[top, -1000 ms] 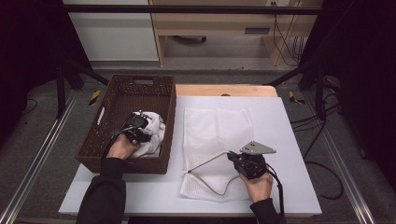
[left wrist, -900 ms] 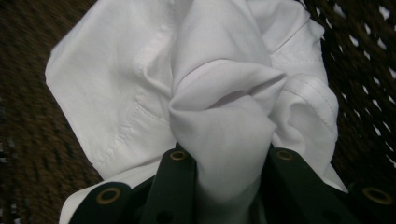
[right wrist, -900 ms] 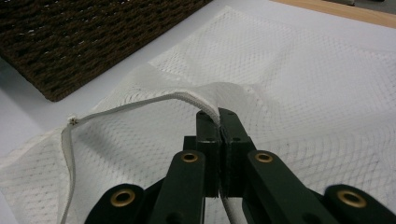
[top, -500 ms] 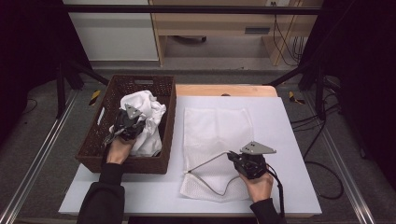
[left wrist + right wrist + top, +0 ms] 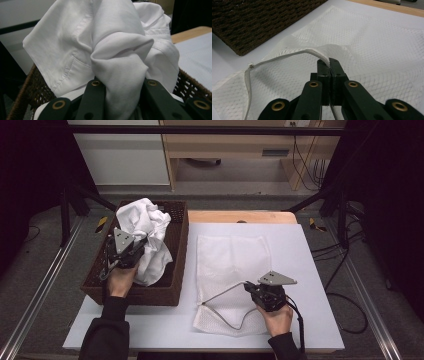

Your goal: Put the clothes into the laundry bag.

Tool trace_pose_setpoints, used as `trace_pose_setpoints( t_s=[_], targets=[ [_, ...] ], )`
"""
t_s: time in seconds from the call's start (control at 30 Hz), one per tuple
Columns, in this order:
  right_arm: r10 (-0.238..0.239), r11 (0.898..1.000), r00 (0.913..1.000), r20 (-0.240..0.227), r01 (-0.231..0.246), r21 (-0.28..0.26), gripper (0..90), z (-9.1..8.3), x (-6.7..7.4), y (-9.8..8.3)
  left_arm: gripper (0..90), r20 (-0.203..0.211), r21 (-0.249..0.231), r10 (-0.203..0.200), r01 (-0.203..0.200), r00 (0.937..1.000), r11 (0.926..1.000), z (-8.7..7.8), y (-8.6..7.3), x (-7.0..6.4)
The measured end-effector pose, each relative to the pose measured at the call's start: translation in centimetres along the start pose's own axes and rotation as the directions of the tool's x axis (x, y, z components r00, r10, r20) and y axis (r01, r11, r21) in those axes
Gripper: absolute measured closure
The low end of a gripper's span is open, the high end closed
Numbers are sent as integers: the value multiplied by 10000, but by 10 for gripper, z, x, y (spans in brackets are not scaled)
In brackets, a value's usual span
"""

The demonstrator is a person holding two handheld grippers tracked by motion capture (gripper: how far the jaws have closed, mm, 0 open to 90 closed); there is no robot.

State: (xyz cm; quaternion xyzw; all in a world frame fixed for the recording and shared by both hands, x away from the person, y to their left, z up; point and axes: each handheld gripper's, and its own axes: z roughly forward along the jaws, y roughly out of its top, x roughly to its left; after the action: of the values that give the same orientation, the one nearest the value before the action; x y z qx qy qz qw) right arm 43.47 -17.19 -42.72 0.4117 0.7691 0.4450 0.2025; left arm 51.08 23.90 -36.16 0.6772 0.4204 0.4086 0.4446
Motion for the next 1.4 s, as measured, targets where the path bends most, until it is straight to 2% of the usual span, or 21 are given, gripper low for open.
trace_pose_setpoints(
  t_s=[0.13,0.33,0.57,0.67,0.77,0.83,0.87,0.93,1.03,1.17,1.3,1.4],
  targets=[
    [-27,10000,10000,11,27,-60,883,0,0,0,778,-1,-660,-217,216,9998,9976,-14,13,4],
    [-24,10000,10000,-5,24,-90,883,0,0,0,777,332,-1594,-542,588,9980,9855,-38,36,6],
    [1,9999,10000,17,-1,-120,883,-1,-1,1,776,934,-2127,-317,510,9951,9758,-60,59,-4],
    [22,9999,10000,24,-21,-136,884,-1,-1,1,776,1396,-2230,-312,621,9897,9728,-68,67,-8],
    [6,9999,10000,6,-6,-101,883,-1,0,1,776,1616,-2380,-124,512,9868,9699,-78,73,-14],
    [28,9999,10000,-10,-28,-97,883,-1,0,1,776,1831,-2324,-63,495,9831,9714,-83,77,-19],
    [-1,9999,10000,0,1,-109,883,-1,-1,1,776,1907,-2442,97,378,9816,9690,-85,79,-21],
    [57,9999,10000,5,-57,-129,883,-1,-1,1,776,2222,-2375,112,430,9749,9704,-90,81,-29],
    [31,9999,10000,21,-30,-150,883,-2,-2,1,776,2567,-2455,324,327,9659,9688,-97,85,-41],
    [51,9998,10000,19,-50,-169,883,-2,-2,1,776,3000,-2694,761,79,9509,9630,-107,88,-60],
    [155,9997,9998,80,-153,-187,884,-1,-2,2,775,3499,-2843,1115,-80,9301,9587,-116,86,-81],
    [225,9996,9997,117,-223,-150,884,0,-2,2,775,3847,-2776,1256,-152,9145,9606,-120,83,-95]
  ],
)
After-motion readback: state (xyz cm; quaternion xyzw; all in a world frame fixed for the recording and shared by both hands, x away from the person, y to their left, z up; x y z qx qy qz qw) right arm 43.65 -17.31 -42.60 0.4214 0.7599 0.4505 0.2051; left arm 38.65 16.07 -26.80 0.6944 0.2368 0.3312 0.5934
